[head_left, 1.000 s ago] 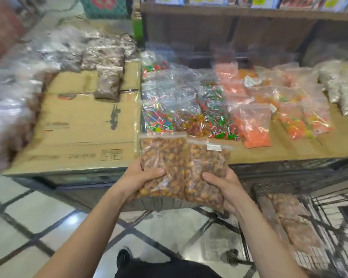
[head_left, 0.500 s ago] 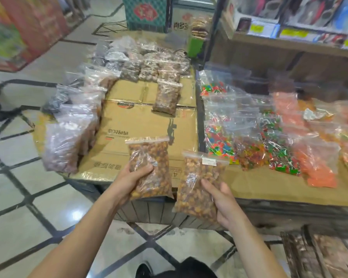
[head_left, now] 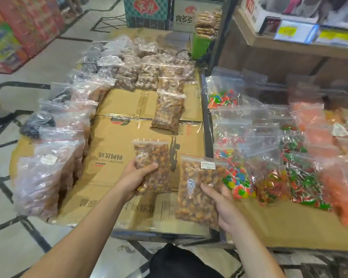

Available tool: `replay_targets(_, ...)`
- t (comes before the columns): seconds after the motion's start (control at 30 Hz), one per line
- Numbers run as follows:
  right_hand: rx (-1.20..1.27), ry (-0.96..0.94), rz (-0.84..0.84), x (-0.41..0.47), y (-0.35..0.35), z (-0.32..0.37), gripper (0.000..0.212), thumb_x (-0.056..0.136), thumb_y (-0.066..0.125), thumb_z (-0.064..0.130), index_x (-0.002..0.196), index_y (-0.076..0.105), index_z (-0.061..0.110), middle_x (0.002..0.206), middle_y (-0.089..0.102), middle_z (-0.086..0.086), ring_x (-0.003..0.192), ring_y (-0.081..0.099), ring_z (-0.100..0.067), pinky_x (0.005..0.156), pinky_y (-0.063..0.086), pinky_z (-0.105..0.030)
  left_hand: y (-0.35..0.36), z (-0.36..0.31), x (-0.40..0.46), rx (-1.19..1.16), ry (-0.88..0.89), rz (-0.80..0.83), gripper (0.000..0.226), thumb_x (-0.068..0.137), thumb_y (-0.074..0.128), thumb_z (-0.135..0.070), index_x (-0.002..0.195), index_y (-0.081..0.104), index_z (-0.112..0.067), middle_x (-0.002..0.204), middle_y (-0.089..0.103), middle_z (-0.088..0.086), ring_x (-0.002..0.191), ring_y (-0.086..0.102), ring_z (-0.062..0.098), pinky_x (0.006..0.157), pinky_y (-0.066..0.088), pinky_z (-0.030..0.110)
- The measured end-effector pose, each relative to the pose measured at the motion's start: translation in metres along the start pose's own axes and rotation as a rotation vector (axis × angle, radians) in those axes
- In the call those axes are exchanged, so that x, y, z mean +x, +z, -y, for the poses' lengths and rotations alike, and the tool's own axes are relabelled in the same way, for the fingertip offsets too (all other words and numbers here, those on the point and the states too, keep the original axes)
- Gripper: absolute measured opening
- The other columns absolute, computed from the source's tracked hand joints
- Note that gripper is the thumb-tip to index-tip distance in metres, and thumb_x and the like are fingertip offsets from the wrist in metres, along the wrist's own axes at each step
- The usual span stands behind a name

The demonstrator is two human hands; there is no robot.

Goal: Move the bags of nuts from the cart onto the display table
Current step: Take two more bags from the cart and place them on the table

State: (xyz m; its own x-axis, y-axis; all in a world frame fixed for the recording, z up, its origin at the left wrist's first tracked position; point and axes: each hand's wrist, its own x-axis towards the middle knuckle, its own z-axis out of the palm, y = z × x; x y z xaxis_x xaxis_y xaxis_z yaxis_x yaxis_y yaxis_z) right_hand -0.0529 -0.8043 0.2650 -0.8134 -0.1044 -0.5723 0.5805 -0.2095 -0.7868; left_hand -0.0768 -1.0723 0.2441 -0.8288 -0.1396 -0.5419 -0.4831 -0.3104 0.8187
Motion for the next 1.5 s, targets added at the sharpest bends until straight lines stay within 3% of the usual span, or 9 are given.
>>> replay_targets(0.2,-0.059,0.021,0.030,0.062,0.003,0.038,0.059,0.072,0.084,0.019,0.127,0.062,0.013,0.113,0.079,-0.011,0.103,0.076,-0.031,0.091,0.060,-0.048,0.037,-0.042,0.085,-0.046,0.020,0.017,0.054,0.080,0.085,-0.017,0.128,0.061,-0.007,0.113,0.076,0.016,0.097,0.076,0.033,0.086,0.061,0.052)
replay_targets(0.4,-0.165,0.017,0.023,0.100,0.014,0.064,0.041,0.086,0.080,0.011,0.124,0.064,0.012,0.109,0.080,-0.009,0.102,0.077,-0.029,0.094,0.059,-0.051,0.075,-0.078,0.149,0.069,0.083,-0.040,0.058,0.080,0.087,-0.017,0.129,0.058,-0.003,0.107,0.075,0.018,0.065,0.073,0.013,0.047,0.052,0.023)
replay_targets(0.57,-0.254,-0.006,0.031,0.112,0.017,0.066,0.055,0.078,0.088,0.028,0.126,0.062,0.019,0.111,0.079,0.000,0.103,0.077,-0.019,0.093,0.061,-0.048,0.071,-0.071,0.165,0.349,0.089,-0.249,0.069,0.076,0.089,-0.027,0.127,0.045,-0.015,0.120,0.065,0.006,0.103,0.068,0.025,0.088,0.060,0.048)
replay_targets(0.7,-0.238,-0.014,0.012,0.111,0.020,0.057,0.069,0.072,0.092,0.037,0.130,0.059,0.021,0.118,0.077,0.000,0.108,0.075,-0.020,0.099,0.058,-0.052,0.056,-0.069,0.154,0.468,0.061,-0.210,0.074,0.084,0.083,-0.032,0.138,0.037,-0.010,0.130,0.061,0.012,0.111,0.065,0.031,0.092,0.057,0.048)
replay_targets(0.83,-0.191,-0.006,0.016,0.102,0.031,0.041,0.075,0.066,0.094,0.037,0.131,0.059,0.022,0.118,0.077,0.001,0.110,0.074,-0.019,0.101,0.056,-0.052,0.040,-0.073,0.121,0.692,0.092,-0.184,0.096,0.095,0.068,-0.039,0.162,0.005,-0.012,0.150,0.050,0.010,0.129,0.056,0.032,0.098,0.049,0.041)
replay_targets(1.03,-0.157,0.042,-0.006,0.114,0.077,0.025,0.074,0.065,0.094,0.045,0.125,0.054,0.033,0.125,0.070,0.004,0.115,0.069,-0.019,0.104,0.054,-0.049,0.006,-0.057,0.058,0.989,0.263,-0.171,0.072,0.098,0.059,-0.030,0.158,0.024,-0.011,0.148,0.051,0.015,0.128,0.056,0.032,0.098,0.044,0.039)
replay_targets(1.13,-0.095,0.039,-0.072,0.136,0.101,0.024,0.077,0.066,0.095,0.042,0.125,0.050,0.023,0.123,0.070,-0.002,0.108,0.069,-0.020,0.094,0.058,-0.046,-0.008,-0.047,0.030,1.051,0.308,-0.146,0.068,0.097,0.060,-0.029,0.155,0.030,-0.011,0.147,0.051,0.015,0.134,0.051,0.027,0.103,0.042,0.038)
replay_targets(1.4,-0.557,-0.195,-0.335,0.116,0.122,0.030,0.091,0.091,0.077,0.033,0.159,0.020,0.012,0.157,0.042,-0.009,0.142,0.047,-0.031,0.103,0.039,-0.030,-0.040,-0.030,-0.012,1.248,0.409,-0.093,0.065,0.096,0.057,-0.035,0.153,0.034,-0.014,0.144,0.051,0.012,0.133,0.050,0.029,0.104,0.047,0.043)
replay_targets(1.5,-0.753,-0.344,-0.361,0.085,0.122,0.018,0.074,0.094,0.070,0.041,0.156,0.035,0.019,0.155,0.045,-0.004,0.142,0.046,-0.026,0.115,0.043,-0.043,-0.043,-0.028,-0.023,1.345,0.482,-0.091,0.063,0.096,0.054,-0.040,0.152,0.038,-0.016,0.146,0.050,0.012,0.131,0.051,0.031,0.102,0.049,0.047)
